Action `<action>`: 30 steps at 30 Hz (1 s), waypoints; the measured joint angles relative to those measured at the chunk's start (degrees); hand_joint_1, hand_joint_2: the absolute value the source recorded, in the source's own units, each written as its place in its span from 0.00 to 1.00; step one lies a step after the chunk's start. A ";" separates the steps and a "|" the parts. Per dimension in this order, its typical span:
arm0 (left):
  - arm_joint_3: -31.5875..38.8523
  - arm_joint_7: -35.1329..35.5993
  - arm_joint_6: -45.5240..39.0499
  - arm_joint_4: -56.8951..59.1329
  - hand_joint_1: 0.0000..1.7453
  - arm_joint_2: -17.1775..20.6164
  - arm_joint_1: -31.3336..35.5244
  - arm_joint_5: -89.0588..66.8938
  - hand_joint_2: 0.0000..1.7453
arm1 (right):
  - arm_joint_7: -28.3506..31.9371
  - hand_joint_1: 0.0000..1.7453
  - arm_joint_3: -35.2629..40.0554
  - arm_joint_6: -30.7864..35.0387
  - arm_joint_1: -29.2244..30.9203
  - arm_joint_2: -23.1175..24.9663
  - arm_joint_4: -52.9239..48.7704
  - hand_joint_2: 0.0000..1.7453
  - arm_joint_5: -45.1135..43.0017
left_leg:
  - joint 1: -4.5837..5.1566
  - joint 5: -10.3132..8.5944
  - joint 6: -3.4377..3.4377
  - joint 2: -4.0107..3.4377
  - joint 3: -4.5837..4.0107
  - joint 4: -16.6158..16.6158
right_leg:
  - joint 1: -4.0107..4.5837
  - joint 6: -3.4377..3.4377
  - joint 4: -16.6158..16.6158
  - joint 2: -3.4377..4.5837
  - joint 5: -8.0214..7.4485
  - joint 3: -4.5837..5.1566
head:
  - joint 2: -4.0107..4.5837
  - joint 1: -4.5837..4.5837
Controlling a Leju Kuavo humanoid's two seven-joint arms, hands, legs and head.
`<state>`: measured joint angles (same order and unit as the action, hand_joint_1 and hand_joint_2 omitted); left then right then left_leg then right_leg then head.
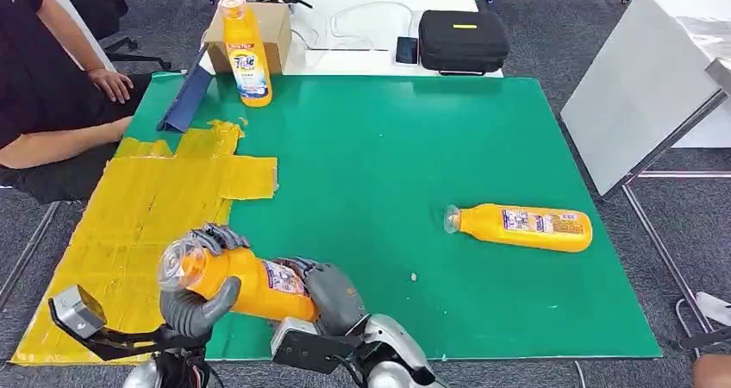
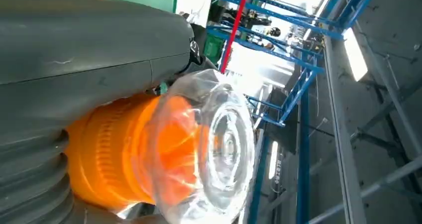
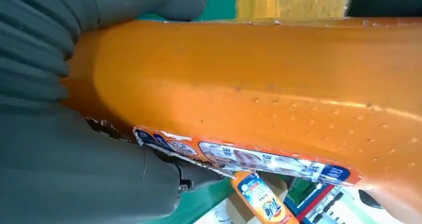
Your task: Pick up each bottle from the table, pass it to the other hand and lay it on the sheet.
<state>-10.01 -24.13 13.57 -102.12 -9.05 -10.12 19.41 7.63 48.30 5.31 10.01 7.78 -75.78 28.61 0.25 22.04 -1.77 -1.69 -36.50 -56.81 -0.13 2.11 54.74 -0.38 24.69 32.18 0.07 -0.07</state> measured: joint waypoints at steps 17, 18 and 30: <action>0.22 0.22 0.33 0.00 1.00 0.02 0.00 -0.11 1.00 | -0.18 1.00 0.07 0.18 -0.03 -0.26 0.00 1.00 0.79 | 0.00 0.00 0.00 0.00 0.00 0.00 | 0.00 0.00 0.00 0.00 0.00 0.02 | 0.00 0.00; 0.22 0.50 0.33 0.00 1.00 0.02 -0.04 -0.07 1.00 | -0.50 1.00 0.07 0.44 -0.16 -0.43 -0.15 1.00 1.31 | 0.00 0.00 0.00 0.00 0.00 0.00 | -0.01 0.00 0.00 0.00 0.00 0.02 | 0.00 0.00; 0.31 -1.05 1.46 -0.35 1.00 -0.02 -4.88 -0.43 1.00 | -0.39 0.00 -2.60 3.76 -7.81 -2.86 -5.75 1.00 6.69 | 0.05 0.06 0.05 0.03 -0.13 0.01 | -0.05 0.05 -0.01 0.00 0.09 0.11 | 0.00 0.00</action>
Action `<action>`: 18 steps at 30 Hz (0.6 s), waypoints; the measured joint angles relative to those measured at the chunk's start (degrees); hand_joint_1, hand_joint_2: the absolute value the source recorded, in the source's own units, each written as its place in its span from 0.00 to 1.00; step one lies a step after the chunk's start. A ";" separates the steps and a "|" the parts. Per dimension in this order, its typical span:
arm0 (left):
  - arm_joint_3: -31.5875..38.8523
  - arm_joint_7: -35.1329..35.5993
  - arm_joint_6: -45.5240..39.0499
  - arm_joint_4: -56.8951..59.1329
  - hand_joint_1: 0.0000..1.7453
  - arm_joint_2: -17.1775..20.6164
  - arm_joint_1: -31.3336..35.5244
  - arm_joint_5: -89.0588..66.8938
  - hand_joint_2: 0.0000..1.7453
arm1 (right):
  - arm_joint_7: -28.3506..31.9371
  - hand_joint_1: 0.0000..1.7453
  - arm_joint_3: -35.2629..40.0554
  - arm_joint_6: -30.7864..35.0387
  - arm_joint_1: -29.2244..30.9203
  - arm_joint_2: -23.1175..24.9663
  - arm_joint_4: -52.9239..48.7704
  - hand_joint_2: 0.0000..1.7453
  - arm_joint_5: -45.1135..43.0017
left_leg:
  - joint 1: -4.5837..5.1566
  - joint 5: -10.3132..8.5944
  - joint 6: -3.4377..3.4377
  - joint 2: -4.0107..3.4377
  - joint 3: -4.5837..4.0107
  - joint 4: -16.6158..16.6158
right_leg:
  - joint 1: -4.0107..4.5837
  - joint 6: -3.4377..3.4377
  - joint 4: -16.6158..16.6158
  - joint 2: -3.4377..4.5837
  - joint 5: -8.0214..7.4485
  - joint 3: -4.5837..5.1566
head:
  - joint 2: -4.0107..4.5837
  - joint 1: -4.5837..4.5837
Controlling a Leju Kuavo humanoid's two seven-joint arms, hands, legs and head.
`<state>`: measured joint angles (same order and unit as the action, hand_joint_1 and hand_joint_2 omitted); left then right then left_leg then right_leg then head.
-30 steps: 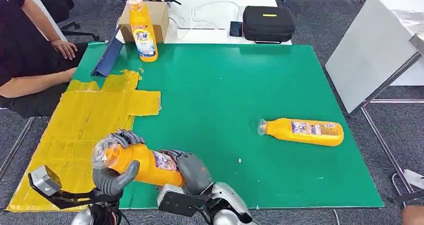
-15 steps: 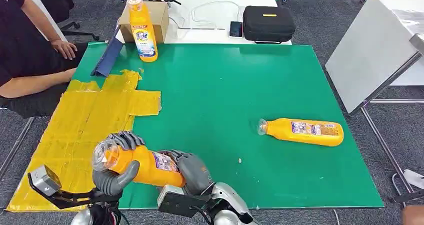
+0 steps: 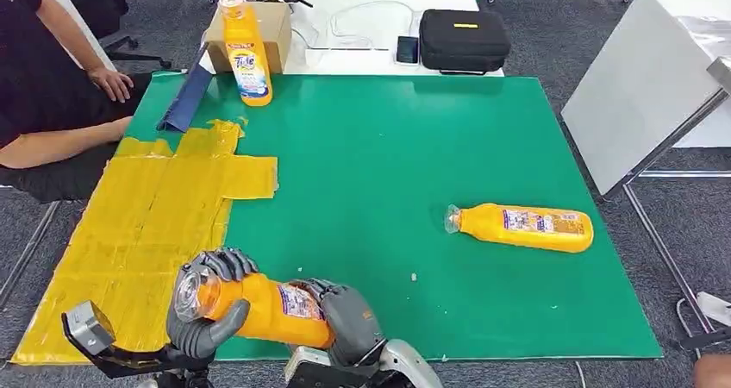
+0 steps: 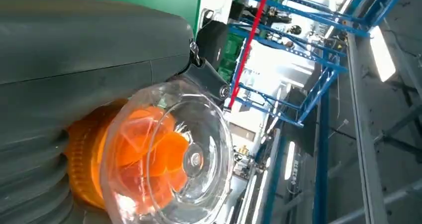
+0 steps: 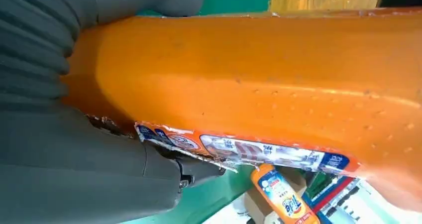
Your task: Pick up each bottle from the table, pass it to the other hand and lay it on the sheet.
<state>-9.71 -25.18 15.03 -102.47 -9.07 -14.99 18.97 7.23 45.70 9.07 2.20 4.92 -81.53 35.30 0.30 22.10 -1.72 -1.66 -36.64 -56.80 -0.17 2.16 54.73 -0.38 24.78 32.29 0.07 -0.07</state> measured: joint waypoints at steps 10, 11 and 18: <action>2.54 -6.03 -9.68 -0.50 1.00 -2.20 -0.45 -21.48 1.00 | -2.47 0.00 -4.39 8.28 -6.61 -3.27 -9.95 0.00 2.80 | 0.08 -0.06 -0.08 0.37 0.00 -0.02 | -0.12 0.08 -0.01 -0.40 0.03 -0.03 | 0.00 0.02; 1.68 -6.52 -12.25 -0.50 1.00 -2.27 -0.07 -23.14 1.00 | -2.84 0.00 -4.99 8.88 -8.16 -4.27 -11.57 0.00 2.42 | 0.13 -0.03 -0.10 0.41 -0.02 -0.02 | -0.18 0.11 -0.01 -0.42 0.02 -0.04 | 0.00 0.02; -3.17 -8.96 -28.26 -0.59 1.00 -1.77 1.40 -37.25 1.00 | -4.59 0.00 -9.66 10.49 -14.95 -10.21 -22.69 0.00 2.06 | 0.25 0.03 -0.17 0.43 -0.01 -0.02 | -0.28 0.15 -0.03 -0.40 0.02 -0.01 | 0.00 -0.02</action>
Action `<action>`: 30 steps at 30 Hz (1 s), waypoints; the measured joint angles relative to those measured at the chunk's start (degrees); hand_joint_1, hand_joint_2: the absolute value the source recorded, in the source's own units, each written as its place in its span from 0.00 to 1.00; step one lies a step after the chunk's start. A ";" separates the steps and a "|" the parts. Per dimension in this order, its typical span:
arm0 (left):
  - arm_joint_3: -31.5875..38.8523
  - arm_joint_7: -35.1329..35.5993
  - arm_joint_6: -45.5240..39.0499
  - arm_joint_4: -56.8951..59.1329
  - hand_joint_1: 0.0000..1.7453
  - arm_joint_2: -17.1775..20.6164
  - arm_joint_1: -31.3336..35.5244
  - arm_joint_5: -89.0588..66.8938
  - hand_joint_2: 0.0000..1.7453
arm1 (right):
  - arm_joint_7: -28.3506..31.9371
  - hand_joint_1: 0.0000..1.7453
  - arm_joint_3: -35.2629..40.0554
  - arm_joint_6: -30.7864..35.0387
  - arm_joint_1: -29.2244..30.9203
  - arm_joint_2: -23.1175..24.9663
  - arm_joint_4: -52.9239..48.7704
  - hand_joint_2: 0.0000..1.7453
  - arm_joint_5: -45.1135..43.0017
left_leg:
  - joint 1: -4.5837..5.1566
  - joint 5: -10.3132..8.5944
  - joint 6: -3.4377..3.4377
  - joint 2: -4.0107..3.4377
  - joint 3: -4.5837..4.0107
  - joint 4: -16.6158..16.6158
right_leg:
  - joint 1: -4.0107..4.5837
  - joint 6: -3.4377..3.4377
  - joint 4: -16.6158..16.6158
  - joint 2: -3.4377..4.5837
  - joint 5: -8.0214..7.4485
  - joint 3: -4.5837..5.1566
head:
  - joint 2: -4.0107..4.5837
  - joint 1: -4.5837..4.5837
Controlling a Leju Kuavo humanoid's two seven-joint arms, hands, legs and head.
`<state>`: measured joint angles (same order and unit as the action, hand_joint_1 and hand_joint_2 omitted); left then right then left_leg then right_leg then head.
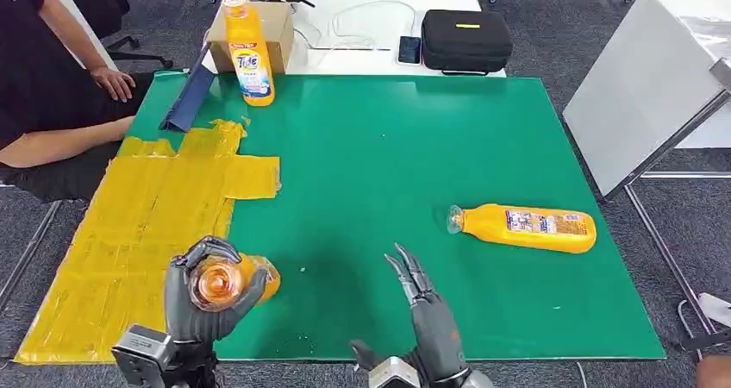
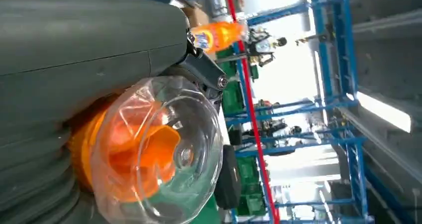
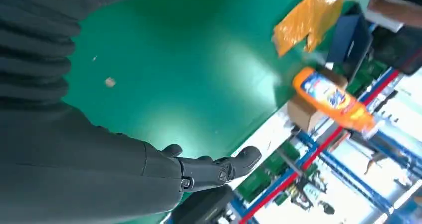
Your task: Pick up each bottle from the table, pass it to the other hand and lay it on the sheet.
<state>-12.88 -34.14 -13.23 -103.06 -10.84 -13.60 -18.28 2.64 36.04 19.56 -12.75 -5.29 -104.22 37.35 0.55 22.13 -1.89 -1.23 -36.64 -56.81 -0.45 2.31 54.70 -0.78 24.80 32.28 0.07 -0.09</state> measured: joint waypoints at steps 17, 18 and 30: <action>-8.04 25.10 -18.38 8.40 1.00 4.11 7.70 -65.49 1.00 | 1.51 0.00 -9.57 -5.38 -4.50 -5.44 -9.04 0.00 -1.51 | -0.01 -0.08 -0.09 -0.01 0.03 0.00 | 0.00 0.05 0.01 -0.01 -0.03 -0.05 | 0.00 0.00; -8.57 27.90 -17.59 10.78 1.00 4.72 8.88 -68.18 1.00 | 2.12 0.00 -10.25 -6.43 -4.13 -5.44 -9.02 0.00 -1.79 | -0.01 -0.10 -0.10 -0.01 0.03 0.00 | 0.01 0.06 0.01 0.00 -0.05 -0.06 | -0.02 0.00; -11.12 37.14 -5.72 41.23 1.00 10.51 23.19 -69.52 1.00 | 5.01 0.00 -13.05 -13.62 2.37 -4.19 -6.33 0.00 -2.23 | -0.04 -0.23 -0.12 0.14 0.18 0.01 | 0.03 0.06 0.05 -0.21 -0.01 -0.33 | 0.00 0.04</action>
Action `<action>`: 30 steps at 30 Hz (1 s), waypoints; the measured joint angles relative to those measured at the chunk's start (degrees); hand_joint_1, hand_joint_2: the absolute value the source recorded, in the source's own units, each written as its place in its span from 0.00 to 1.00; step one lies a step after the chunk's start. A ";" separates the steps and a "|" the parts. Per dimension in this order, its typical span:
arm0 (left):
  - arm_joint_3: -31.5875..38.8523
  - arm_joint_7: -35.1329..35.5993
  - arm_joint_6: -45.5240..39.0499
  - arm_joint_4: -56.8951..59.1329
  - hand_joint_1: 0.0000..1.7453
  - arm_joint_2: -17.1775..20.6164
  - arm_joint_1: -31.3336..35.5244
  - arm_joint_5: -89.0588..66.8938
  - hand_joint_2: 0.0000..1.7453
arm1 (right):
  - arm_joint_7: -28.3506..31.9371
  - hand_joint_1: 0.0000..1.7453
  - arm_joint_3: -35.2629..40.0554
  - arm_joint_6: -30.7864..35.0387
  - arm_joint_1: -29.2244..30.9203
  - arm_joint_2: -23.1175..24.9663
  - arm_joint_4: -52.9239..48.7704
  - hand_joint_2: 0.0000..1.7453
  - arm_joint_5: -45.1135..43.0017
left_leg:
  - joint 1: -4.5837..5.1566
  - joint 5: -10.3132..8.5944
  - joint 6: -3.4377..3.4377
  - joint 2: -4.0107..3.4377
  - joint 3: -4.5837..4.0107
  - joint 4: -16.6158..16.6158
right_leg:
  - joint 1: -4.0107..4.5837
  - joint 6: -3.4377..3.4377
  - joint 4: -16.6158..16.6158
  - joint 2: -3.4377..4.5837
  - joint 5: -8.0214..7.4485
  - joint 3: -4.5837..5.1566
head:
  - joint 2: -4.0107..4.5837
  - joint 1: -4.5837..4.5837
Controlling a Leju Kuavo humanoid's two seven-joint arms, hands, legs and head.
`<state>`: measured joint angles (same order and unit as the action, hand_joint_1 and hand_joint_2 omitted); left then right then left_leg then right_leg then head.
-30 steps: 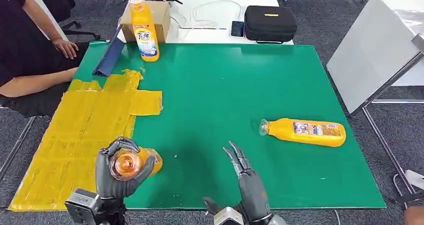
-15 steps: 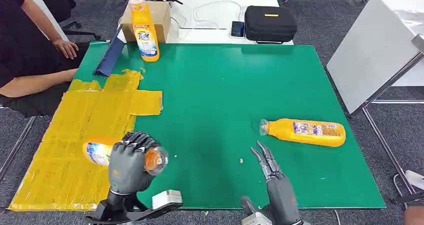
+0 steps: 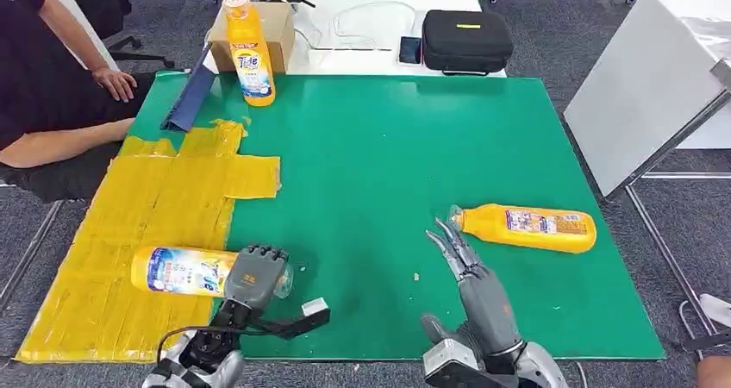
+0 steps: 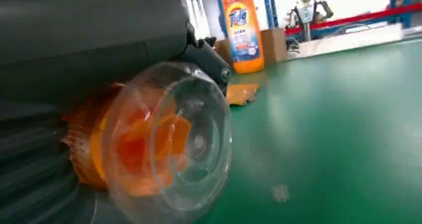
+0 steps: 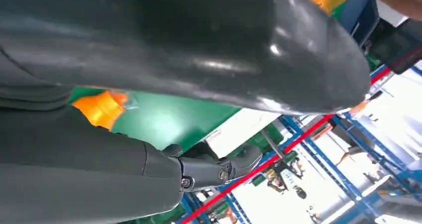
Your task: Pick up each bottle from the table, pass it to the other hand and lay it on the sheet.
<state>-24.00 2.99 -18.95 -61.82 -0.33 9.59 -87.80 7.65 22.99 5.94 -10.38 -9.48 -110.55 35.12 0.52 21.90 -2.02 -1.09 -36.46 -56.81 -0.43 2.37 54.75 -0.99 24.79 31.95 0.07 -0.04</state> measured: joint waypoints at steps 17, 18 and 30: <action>5.77 -1.40 3.89 22.86 0.00 2.36 14.64 6.30 0.00 | 0.61 0.00 0.18 -1.77 5.16 1.14 4.70 0.00 -0.04 | -0.04 0.85 0.29 0.03 2.35 0.17 | 0.06 -0.25 -0.02 -0.05 1.05 -2.41 | 0.00 -0.04; 6.68 -2.35 3.41 23.70 0.00 2.80 15.03 6.97 0.00 | 0.61 0.00 0.22 -1.77 5.27 1.14 4.87 0.00 -0.04 | -0.05 0.86 0.31 0.04 2.52 0.18 | 0.07 -0.29 0.00 -0.05 1.10 -2.55 | 0.00 -0.02; 13.57 -17.57 6.18 21.77 0.00 3.39 12.40 20.74 0.00 | 0.61 0.00 0.63 -2.03 6.25 1.11 6.75 0.00 -0.59 | 0.01 0.43 0.42 0.58 2.32 0.18 | -0.07 -0.28 0.08 -0.55 0.94 -2.41 | 0.00 -0.09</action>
<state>-10.43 -14.58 -12.77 -40.06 3.06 21.99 -67.06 8.26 23.63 3.91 -4.12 -8.37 -103.80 34.53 0.53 22.34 -1.59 -0.51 -34.14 -56.63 -0.50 2.09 54.84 -1.54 25.74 29.54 0.07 -0.13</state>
